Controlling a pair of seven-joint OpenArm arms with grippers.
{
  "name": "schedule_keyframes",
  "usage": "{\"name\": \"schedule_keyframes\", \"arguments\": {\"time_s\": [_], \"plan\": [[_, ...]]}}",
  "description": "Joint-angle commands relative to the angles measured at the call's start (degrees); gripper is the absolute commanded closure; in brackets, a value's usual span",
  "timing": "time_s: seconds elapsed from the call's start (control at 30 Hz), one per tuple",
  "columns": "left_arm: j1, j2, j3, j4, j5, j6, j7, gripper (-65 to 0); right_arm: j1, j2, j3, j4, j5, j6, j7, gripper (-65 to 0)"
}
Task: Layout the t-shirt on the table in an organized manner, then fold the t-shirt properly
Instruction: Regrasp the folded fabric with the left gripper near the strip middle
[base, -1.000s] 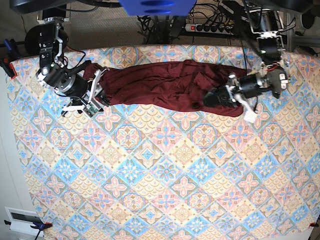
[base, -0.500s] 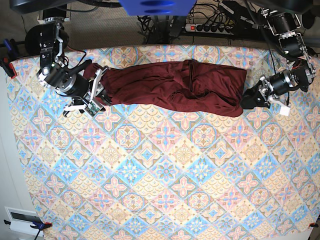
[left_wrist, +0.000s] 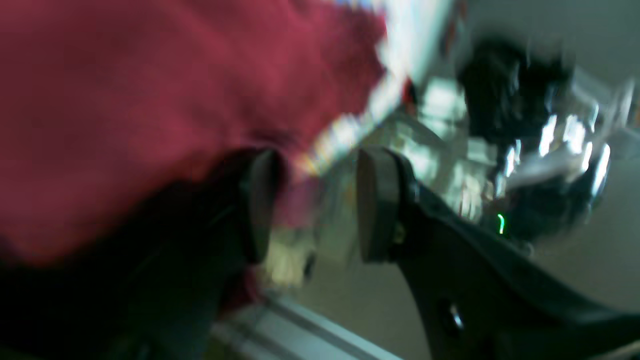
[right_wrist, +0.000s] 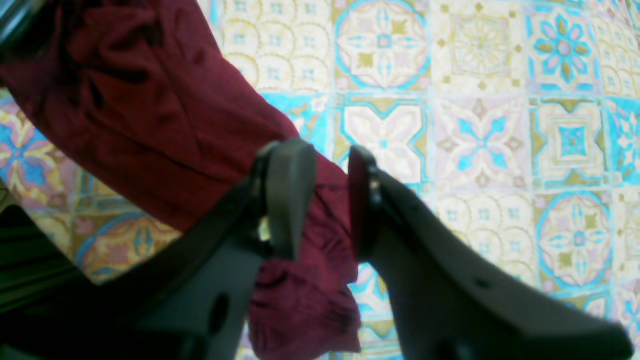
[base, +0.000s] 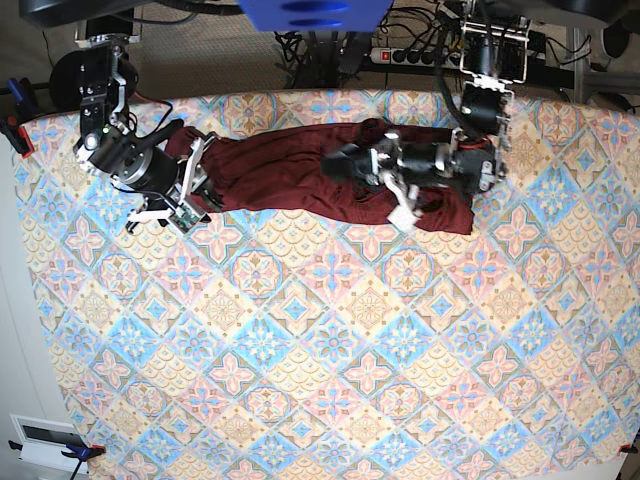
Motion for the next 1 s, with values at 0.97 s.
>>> {"name": "schedule_keyframes", "arguments": {"time_s": [0.97], "plan": [[1.94, -7.92, -20.47, 0.97, 1.02, 0.46, -2.84, -26.6, 0.78, 0.53, 0.04, 0.89, 0.9, 0.08, 1.33, -15.4]]}}
